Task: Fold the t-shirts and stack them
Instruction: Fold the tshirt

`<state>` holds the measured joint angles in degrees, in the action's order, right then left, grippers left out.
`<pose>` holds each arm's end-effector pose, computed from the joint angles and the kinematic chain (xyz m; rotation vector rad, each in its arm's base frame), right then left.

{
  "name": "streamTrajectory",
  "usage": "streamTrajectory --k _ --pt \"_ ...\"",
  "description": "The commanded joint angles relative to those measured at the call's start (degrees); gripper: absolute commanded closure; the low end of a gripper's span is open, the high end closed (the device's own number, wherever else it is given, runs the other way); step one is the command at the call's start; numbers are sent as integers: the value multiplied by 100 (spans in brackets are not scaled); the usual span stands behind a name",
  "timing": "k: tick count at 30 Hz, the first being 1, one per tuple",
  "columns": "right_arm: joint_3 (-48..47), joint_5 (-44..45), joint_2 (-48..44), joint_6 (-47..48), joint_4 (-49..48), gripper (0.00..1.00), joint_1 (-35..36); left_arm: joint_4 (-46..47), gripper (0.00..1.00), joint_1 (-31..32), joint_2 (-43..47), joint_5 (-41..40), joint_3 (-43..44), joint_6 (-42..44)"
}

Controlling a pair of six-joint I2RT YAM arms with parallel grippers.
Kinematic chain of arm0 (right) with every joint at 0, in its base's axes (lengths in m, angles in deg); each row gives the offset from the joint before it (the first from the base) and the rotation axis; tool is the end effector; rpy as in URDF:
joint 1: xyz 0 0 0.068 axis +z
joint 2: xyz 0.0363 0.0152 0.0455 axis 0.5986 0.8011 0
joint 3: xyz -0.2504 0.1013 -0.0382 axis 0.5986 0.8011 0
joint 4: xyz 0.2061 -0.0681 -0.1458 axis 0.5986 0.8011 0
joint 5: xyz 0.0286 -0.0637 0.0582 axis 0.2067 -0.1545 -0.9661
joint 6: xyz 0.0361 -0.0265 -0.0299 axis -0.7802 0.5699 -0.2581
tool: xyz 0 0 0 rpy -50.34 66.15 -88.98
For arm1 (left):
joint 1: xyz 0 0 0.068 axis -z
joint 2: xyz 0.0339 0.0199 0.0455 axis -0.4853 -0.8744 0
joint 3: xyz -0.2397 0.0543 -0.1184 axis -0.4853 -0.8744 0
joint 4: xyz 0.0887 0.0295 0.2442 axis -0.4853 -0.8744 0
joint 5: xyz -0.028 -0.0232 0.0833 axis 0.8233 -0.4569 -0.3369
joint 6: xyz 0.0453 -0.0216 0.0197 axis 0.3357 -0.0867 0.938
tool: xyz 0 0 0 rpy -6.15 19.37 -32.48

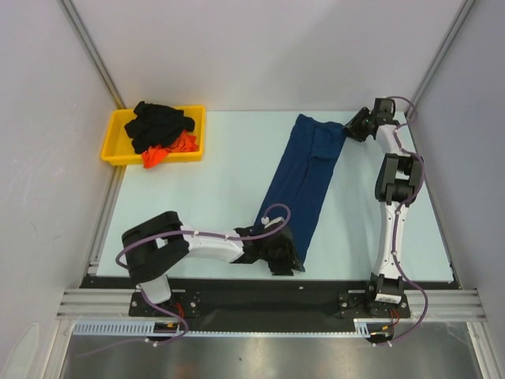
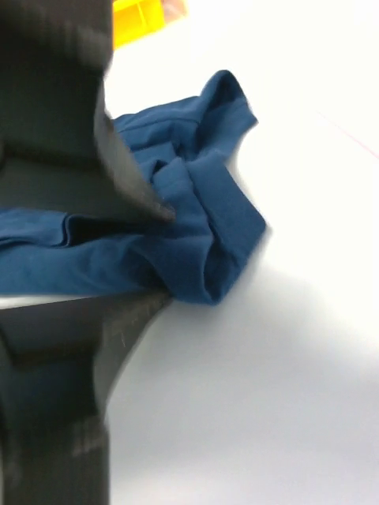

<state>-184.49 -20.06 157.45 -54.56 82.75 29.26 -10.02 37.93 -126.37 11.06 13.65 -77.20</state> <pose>0.5742 -0.0629 0.1427 0.6750 2.2160 0.6675 0.1265 -0.3070 0.1344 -0.2884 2.8790 -0.9876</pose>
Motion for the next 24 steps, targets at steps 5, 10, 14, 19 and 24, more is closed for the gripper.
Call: streamTrajectory --k 5,10,14,19,24 --pt "-363 651 -559 814 2154 24 -295 -978 29 -208 2171 677 -417 2121" --pt "860 573 -1719 999 2663 23 -313 -1763 16 -1192 3835 877 -619 3238" --pt "3038 336 -3657 921 2165 22 160 -2264 13 -2499 4496 1220 -646 4334" --pt "5813 -130 -5577 263 1635 23 732 -2432 19 -3618 4016 2010 -663 5180" --pt "7391 -428 -7106 -142 1645 31 1698 -2116 25 -4507 3022 3242 -655 5584"
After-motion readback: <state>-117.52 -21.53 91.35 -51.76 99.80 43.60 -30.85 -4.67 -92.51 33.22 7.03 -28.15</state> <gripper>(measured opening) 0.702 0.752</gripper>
